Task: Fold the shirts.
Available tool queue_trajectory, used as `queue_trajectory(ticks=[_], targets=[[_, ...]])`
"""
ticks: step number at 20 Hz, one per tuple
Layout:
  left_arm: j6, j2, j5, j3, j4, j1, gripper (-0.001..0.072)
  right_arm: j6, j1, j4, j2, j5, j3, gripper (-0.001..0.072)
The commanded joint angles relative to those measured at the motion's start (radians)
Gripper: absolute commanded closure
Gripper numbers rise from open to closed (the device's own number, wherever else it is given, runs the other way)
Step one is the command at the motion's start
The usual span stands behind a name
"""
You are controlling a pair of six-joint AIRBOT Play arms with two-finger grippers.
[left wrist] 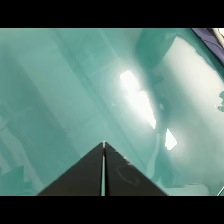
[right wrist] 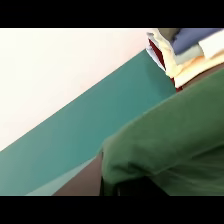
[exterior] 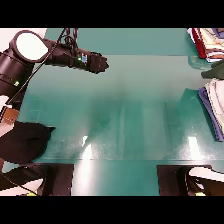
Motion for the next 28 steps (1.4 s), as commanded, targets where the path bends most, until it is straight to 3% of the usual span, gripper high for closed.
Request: queue_trajectory(ticks=[1,5,10,11,12,13,14,18,21,28], targets=[[0.002,0.000,0.000,0.000,0.000,0.000,0.0679,0.065,-0.048,-0.127,0.000,0.142,0.085,0.0697],[0.002,-0.001,-0.003,0.000,0.000,0.000,0.0679,0.100,-0.107,-0.348,0.080,0.187,-0.018,0.0697],[0.002,0.000,-0.009,0.000,0.000,0.000,0.0680,0.100,-0.227,-0.470,0.206,0.204,-0.286,0.0689],[0.002,0.000,-0.009,0.000,0.000,0.000,0.0680,0.101,-0.258,-0.504,0.224,0.217,-0.327,0.0565],[0.002,0.000,-0.009,0.000,0.000,0.000,0.0679,0.101,-0.283,-0.535,0.239,0.223,-0.362,0.0372],[0.003,0.000,-0.009,0.000,0.000,0.000,0.0679,0.101,-0.310,-0.569,0.254,0.223,-0.396,0.0284],[0.003,0.000,-0.009,0.000,0.000,0.000,0.0679,0.101,-0.336,-0.597,0.265,0.235,-0.416,0.0256],[0.002,0.000,-0.009,0.000,0.000,0.000,0.0679,0.102,-0.431,-0.616,0.275,0.289,-0.423,0.0254],[0.002,0.000,-0.009,0.000,0.000,0.000,0.0679,0.112,-0.389,-0.612,0.275,0.285,-0.390,0.0254],[0.001,0.000,-0.032,0.000,-0.002,0.000,0.0679,0.112,0.067,-0.381,0.275,0.236,-0.287,0.0263]])
